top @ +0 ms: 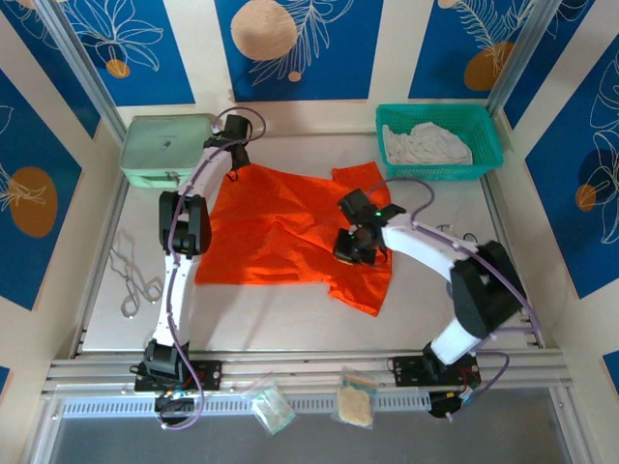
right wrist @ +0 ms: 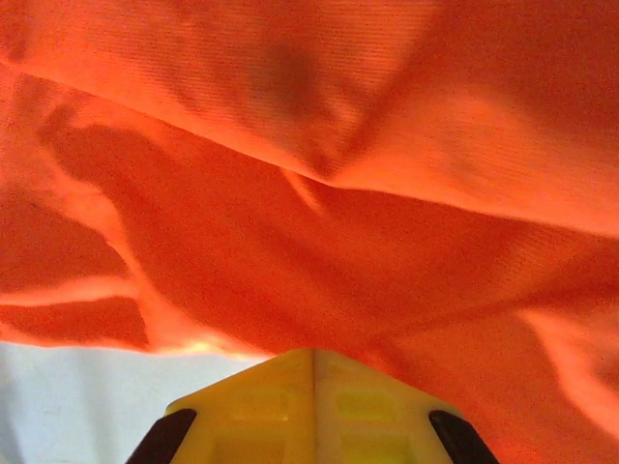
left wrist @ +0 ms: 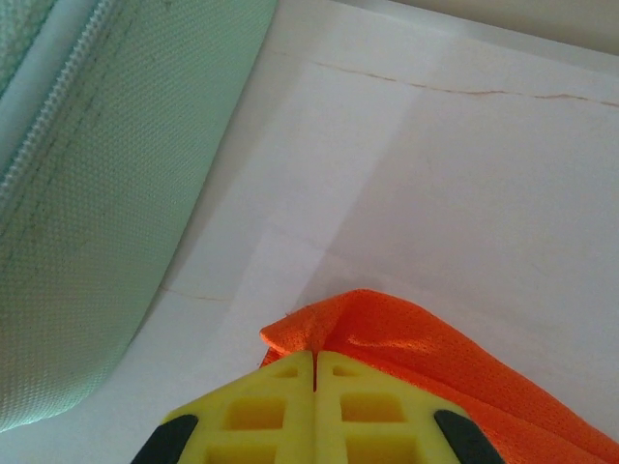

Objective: Fold and stack the t-shirts

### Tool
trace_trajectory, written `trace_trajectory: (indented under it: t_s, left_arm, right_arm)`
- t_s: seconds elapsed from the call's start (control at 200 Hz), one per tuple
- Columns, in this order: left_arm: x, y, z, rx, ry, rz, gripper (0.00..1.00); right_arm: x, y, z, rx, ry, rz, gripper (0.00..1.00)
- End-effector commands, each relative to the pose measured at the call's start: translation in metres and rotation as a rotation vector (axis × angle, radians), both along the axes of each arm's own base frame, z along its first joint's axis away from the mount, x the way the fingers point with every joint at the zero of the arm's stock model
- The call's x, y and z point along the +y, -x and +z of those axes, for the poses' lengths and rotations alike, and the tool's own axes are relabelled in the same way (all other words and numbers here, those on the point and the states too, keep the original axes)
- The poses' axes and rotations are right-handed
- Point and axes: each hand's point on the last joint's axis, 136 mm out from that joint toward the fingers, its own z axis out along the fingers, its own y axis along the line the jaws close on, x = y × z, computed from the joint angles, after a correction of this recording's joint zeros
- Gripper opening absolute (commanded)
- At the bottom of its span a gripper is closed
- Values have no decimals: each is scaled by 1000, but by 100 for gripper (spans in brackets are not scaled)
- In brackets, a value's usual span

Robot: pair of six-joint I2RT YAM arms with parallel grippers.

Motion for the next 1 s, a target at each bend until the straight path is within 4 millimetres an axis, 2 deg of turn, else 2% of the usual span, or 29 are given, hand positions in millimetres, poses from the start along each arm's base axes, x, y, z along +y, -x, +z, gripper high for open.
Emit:
trace_trajectory:
  t_s: [0.0,0.105,0.245,0.42,0.535,0.695,0.841,0.906,0.946,0.996]
  left_arm:
    - [3,3,-15,36,-7,-13,0]
    - [2,2,-17,37,-7,-18,0]
    - [3,2,-19,40,-12,-15,0]
    - [11,6,-17,50,-49,3,0]
    - [16,8,-16,60,-71,11,0]
    - [19,11,-17,73,-95,14,0]
    - [21,10,-17,79,-108,10,0]
    - [14,9,-12,81,-77,-17,0]
    - [7,10,-6,76,-49,-37,10]
    - [-3,11,10,54,-19,-62,30]
  right_arm:
    - [12,5,-28,82,-6,9,0]
    - [10,20,-54,146,44,-7,0]
    - [-5,60,-78,245,124,-9,0]
    - [-39,114,-91,344,226,-42,0]
    - [-63,136,-89,373,276,-81,0]
    - [-84,140,-80,355,313,-115,0]
    - [-85,128,-78,330,293,-133,0]
    - [-80,119,-76,311,280,-124,0]
    - [-75,112,-73,297,267,-113,0]
    - [-68,103,-68,279,254,-94,0]
